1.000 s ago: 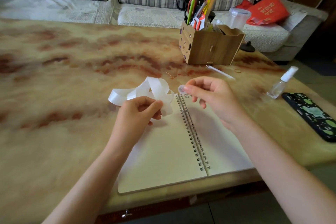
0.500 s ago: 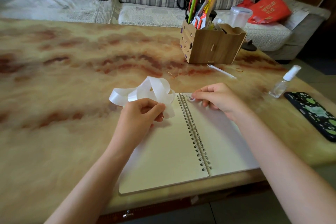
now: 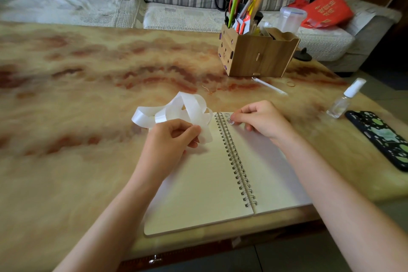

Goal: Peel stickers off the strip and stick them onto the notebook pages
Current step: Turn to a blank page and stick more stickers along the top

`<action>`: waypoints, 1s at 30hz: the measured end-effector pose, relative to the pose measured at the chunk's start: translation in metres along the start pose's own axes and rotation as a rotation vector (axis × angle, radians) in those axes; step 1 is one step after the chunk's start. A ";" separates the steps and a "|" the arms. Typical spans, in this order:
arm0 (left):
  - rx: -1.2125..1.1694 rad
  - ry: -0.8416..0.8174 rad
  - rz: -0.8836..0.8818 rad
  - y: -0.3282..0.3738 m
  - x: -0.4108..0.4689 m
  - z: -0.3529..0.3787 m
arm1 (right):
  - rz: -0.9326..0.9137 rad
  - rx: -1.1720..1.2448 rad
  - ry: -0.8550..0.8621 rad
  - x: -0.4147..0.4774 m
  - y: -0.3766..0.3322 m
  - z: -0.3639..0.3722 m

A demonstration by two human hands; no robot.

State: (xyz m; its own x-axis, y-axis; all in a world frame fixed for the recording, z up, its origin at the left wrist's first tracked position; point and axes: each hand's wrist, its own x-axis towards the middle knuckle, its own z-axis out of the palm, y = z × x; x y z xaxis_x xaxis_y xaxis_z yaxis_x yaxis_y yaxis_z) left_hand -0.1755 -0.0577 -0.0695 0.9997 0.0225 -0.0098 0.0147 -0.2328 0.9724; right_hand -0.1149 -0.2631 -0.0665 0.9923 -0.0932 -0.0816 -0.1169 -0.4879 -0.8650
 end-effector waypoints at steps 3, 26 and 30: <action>-0.003 -0.004 -0.001 0.000 0.000 0.000 | -0.014 -0.006 0.010 0.001 0.001 0.002; -0.006 -0.010 -0.015 0.000 0.000 0.000 | -0.026 -0.121 0.073 0.003 0.004 0.009; -0.003 -0.013 -0.016 -0.001 0.000 0.000 | -0.043 -0.117 0.072 0.003 0.007 0.009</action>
State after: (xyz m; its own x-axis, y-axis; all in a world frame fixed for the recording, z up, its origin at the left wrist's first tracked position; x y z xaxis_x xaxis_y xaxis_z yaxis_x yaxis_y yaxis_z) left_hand -0.1756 -0.0576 -0.0706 0.9995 0.0137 -0.0282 0.0306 -0.2292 0.9729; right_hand -0.1125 -0.2592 -0.0769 0.9915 -0.1298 -0.0069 -0.0829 -0.5903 -0.8029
